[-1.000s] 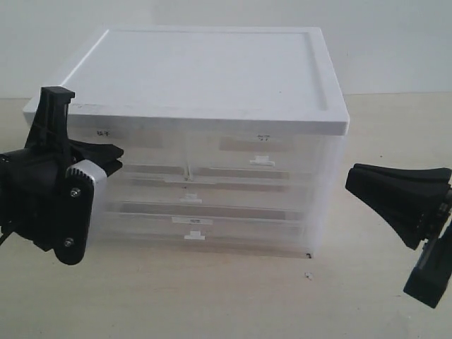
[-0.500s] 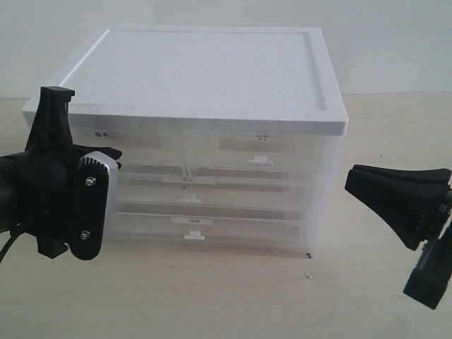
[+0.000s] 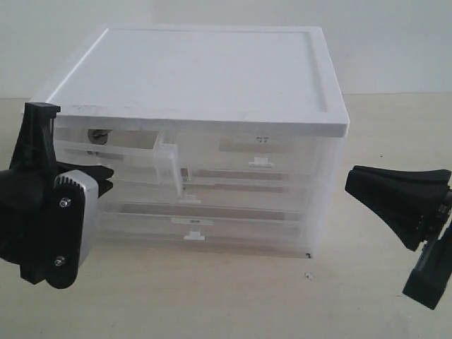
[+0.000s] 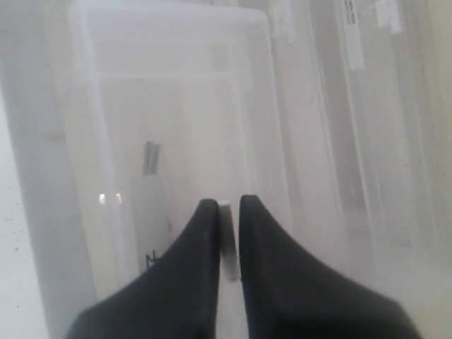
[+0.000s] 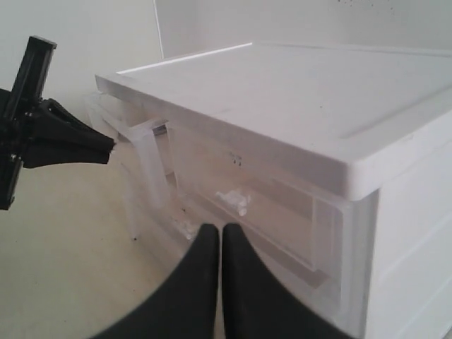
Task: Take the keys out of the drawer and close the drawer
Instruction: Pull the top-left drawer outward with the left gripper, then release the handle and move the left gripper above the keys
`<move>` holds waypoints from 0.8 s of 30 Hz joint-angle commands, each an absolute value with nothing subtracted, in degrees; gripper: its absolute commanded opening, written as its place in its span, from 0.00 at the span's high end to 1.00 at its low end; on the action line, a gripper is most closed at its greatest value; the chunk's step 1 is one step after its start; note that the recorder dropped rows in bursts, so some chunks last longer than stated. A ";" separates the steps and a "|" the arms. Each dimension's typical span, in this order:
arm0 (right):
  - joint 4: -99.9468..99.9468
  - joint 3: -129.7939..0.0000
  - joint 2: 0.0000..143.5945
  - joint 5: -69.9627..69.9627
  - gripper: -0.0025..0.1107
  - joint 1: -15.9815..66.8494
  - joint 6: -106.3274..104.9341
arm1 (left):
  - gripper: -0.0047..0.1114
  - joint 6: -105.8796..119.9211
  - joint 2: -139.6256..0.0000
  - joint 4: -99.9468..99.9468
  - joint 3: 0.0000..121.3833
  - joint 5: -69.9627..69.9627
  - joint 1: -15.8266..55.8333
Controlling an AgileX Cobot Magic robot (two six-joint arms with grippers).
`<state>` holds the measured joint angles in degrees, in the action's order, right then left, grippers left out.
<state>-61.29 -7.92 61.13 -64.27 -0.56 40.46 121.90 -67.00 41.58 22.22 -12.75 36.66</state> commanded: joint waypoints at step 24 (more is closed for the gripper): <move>-61.31 -8.15 61.19 -64.11 0.98 -0.35 40.10 | 0.92 111.84 -45.97 34.07 17.89 11.90 37.15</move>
<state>-61.29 -7.92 61.13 -64.16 -0.56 40.46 113.78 -49.39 33.74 17.96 11.16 36.77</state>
